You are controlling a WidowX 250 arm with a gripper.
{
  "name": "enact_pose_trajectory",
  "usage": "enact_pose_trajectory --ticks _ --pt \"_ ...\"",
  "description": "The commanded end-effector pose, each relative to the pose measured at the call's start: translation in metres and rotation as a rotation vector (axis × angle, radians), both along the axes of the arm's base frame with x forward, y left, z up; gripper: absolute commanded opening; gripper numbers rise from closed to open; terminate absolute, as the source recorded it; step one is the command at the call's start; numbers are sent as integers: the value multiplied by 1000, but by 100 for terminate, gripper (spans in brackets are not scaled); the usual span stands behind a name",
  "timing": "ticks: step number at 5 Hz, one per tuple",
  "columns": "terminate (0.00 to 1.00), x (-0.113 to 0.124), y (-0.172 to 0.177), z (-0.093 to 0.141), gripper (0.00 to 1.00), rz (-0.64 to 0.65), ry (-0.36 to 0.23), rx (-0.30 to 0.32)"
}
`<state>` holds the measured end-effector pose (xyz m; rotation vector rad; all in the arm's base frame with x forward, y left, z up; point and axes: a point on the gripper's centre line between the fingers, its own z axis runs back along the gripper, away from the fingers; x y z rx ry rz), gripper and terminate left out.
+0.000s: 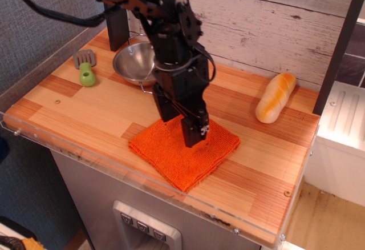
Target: Move orange cloth to the center
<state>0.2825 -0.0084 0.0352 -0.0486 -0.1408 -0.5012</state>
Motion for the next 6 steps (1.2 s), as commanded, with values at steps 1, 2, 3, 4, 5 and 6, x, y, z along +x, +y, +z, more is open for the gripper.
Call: enact_pose_trajectory --ticks 1,2,3,4,5,6 --pt "0 -1 4 52 100 135 -43 -28" --pt "0 -6 1 63 100 172 -59 -32" --pt "0 -8 0 65 100 185 -54 -36" --pt "0 -9 1 69 100 240 -49 -5" --pt "0 -9 1 69 100 240 -49 -5" --pt "100 -9 1 69 100 240 -49 -5"
